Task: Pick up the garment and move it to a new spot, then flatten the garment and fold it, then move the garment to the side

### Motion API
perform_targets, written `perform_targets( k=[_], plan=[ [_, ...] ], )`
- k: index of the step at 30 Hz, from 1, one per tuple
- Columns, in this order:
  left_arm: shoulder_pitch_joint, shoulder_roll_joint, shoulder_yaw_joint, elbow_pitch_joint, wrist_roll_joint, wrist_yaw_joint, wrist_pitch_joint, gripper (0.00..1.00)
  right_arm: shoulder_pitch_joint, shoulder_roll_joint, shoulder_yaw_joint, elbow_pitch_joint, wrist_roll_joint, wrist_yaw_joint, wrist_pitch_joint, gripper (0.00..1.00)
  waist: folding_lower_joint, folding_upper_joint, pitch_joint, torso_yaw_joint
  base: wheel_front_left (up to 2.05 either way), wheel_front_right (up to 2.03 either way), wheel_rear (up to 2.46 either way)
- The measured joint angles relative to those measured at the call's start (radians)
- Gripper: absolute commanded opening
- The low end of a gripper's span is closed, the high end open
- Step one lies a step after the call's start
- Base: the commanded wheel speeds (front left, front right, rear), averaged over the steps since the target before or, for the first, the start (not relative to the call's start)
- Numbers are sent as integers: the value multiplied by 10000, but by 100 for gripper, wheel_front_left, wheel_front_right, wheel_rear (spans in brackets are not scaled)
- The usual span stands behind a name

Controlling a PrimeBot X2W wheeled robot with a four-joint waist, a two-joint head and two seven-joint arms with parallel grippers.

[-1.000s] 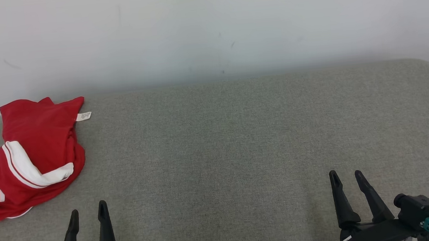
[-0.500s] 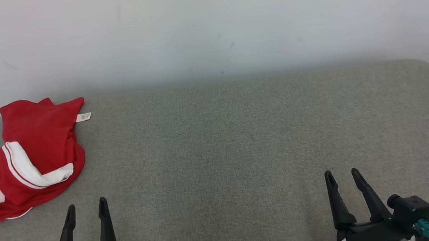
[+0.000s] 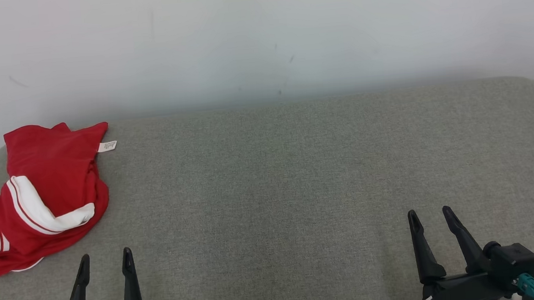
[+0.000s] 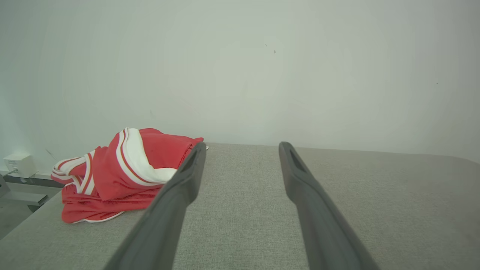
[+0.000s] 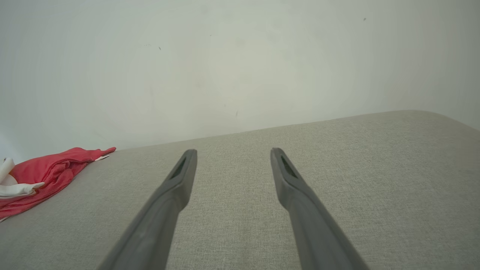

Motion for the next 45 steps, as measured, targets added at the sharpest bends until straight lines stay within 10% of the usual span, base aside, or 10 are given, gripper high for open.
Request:
perform_targets(
  k=[45],
  plan=[
    [188,418,234,922,-345,-541,-378,100,143,-8,-171,188,-33,0,23,100,0,0,-204,278,0,0,0]
  ],
)
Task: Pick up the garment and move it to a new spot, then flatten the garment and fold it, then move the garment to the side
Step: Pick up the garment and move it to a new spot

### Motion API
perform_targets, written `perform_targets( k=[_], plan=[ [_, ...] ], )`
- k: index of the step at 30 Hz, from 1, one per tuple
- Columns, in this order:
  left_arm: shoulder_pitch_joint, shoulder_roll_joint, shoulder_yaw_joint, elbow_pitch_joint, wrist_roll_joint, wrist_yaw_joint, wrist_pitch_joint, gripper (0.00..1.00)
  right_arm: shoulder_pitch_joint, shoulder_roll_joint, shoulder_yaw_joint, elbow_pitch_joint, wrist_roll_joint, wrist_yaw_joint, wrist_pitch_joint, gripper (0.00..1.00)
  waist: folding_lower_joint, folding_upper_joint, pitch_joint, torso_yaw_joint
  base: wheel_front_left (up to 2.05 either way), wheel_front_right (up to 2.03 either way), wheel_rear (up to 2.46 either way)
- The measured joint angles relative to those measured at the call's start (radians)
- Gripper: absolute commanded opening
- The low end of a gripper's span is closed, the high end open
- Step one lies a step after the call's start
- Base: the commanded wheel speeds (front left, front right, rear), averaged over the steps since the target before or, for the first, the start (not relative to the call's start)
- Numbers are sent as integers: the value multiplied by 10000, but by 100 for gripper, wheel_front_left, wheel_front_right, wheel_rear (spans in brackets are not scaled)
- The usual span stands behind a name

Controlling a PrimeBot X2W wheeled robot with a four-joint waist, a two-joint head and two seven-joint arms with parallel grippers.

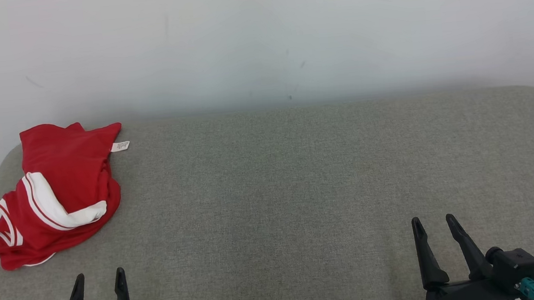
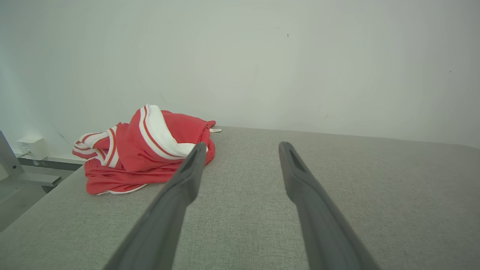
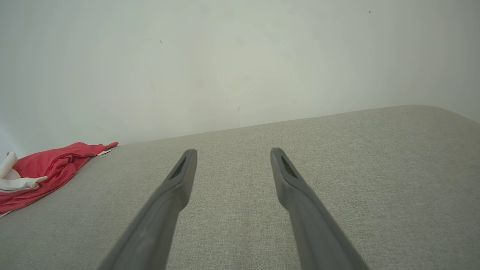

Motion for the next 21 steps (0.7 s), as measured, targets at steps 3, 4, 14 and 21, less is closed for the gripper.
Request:
perform_targets(
  k=[3,4,14,21],
  plan=[
    [-23,56,-29,-31,27,54,0,100,3,0,6,-6,2,0,12,100,0,0,5,17,0,0,0],
    [-24,82,-48,-33,102,81,0,100,5,0,8,-8,2,0,13,100,0,0,6,23,0,0,0],
    [-29,113,-69,-148,79,328,238,100,35,0,19,-82,2,0,182,100,0,0,-32,157,0,0,0],
    [-48,150,-119,-198,-67,337,460,100,106,0,25,-77,94,0,255,100,0,0,-62,469,0,0,0]
  ],
)
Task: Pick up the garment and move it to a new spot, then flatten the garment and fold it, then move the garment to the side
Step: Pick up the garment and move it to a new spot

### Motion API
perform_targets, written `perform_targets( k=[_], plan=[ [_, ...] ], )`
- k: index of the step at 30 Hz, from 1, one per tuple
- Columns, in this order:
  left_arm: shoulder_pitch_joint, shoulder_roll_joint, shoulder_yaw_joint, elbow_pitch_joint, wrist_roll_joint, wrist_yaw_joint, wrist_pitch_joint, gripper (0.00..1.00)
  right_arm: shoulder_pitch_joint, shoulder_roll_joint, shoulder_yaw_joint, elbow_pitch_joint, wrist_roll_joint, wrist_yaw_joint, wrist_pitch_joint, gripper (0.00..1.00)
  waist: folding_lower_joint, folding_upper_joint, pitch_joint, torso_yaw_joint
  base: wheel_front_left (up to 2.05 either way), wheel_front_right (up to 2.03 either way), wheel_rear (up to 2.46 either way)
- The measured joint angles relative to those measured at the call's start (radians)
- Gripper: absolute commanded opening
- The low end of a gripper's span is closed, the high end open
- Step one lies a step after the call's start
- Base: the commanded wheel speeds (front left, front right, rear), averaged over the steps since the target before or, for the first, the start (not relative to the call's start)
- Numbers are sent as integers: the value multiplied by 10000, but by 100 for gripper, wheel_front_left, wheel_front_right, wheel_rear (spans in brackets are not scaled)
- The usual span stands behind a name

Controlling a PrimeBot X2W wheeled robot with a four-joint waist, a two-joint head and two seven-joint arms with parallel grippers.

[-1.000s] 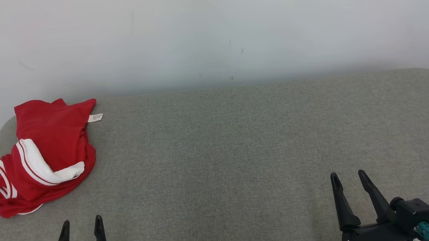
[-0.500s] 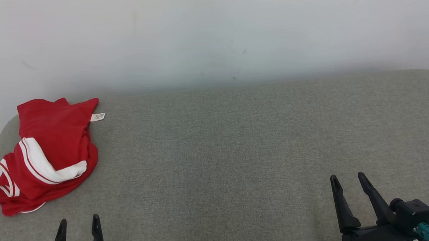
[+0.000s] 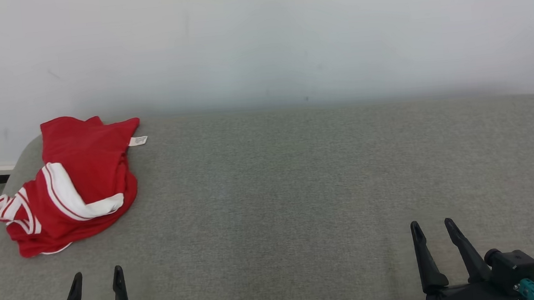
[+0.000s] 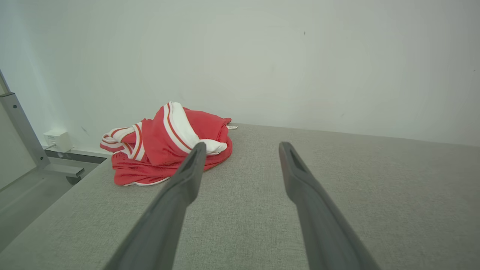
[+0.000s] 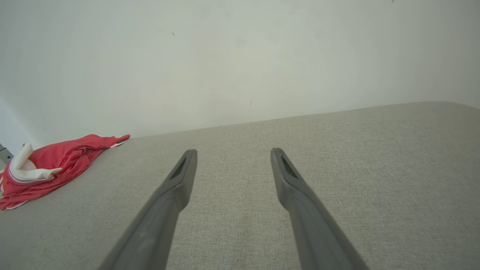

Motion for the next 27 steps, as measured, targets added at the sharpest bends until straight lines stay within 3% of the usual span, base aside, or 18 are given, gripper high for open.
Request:
perform_targets(
  k=[10,27],
  plan=[
    [-50,157,48,163,-130,121,238,100,140,2,54,270,96,0,-19,100,0,0,-52,830,0,0,0],
    [149,290,117,453,-132,470,69,100,224,-2,372,675,284,0,-138,100,0,0,-207,3234,0,0,0]
  ],
)
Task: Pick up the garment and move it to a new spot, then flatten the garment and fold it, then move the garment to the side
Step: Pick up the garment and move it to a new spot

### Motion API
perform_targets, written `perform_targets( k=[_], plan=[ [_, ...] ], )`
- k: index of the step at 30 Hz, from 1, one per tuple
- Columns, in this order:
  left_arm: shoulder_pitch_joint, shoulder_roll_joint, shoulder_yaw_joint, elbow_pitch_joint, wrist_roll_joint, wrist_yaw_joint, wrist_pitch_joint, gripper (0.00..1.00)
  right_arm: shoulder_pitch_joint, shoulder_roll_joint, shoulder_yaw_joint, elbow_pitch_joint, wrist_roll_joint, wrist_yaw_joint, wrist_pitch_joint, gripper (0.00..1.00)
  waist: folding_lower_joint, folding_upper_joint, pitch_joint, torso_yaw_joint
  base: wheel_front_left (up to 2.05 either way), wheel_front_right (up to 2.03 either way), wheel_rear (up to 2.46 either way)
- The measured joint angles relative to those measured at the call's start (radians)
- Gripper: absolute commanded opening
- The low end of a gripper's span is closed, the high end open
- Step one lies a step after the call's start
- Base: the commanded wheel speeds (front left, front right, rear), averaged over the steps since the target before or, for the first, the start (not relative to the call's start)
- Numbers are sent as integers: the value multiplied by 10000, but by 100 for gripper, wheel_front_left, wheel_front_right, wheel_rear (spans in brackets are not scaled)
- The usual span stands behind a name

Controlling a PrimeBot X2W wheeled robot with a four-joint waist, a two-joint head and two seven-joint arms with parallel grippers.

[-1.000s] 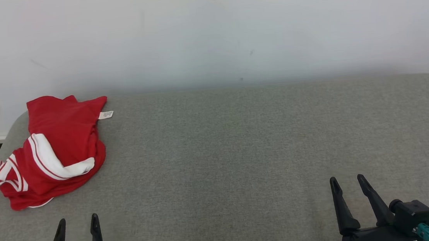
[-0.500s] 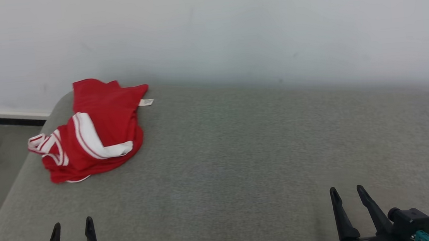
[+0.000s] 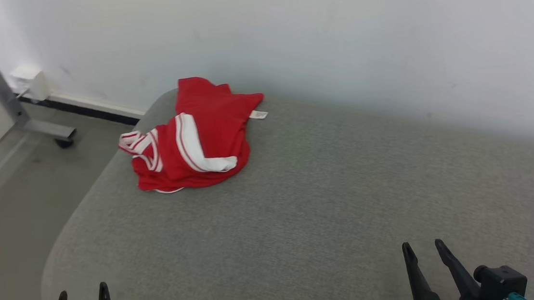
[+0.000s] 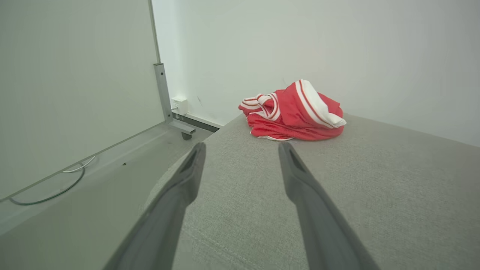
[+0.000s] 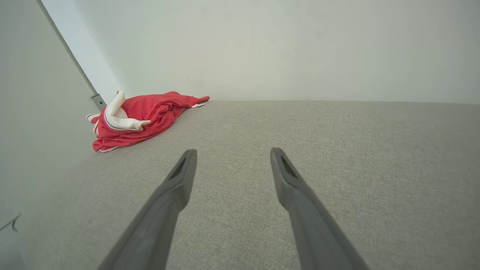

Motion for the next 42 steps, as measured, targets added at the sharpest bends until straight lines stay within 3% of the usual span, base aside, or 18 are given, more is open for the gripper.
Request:
perform_targets(
  k=[6,13,24,32,42],
  plan=[
    [188,33,268,-82,-44,313,-121,100,-238,0,336,-17,-31,0,61,100,0,-1,33,622,0,0,0],
    [353,23,506,-201,-82,569,-270,100,-563,0,600,27,-67,0,67,100,0,0,263,847,0,0,0],
    [-106,92,433,2,-366,470,-184,100,-608,0,286,125,-234,0,0,100,0,0,403,774,0,0,0],
    [-2387,667,522,238,-719,42,98,100,-848,2,-247,-368,-846,0,259,100,1,0,765,270,0,0,0],
    [-5523,2010,736,1058,-1225,-410,591,100,-1499,2,-1185,-1452,-1352,0,485,100,2,2,2031,-1053,0,0,0]
  ],
)
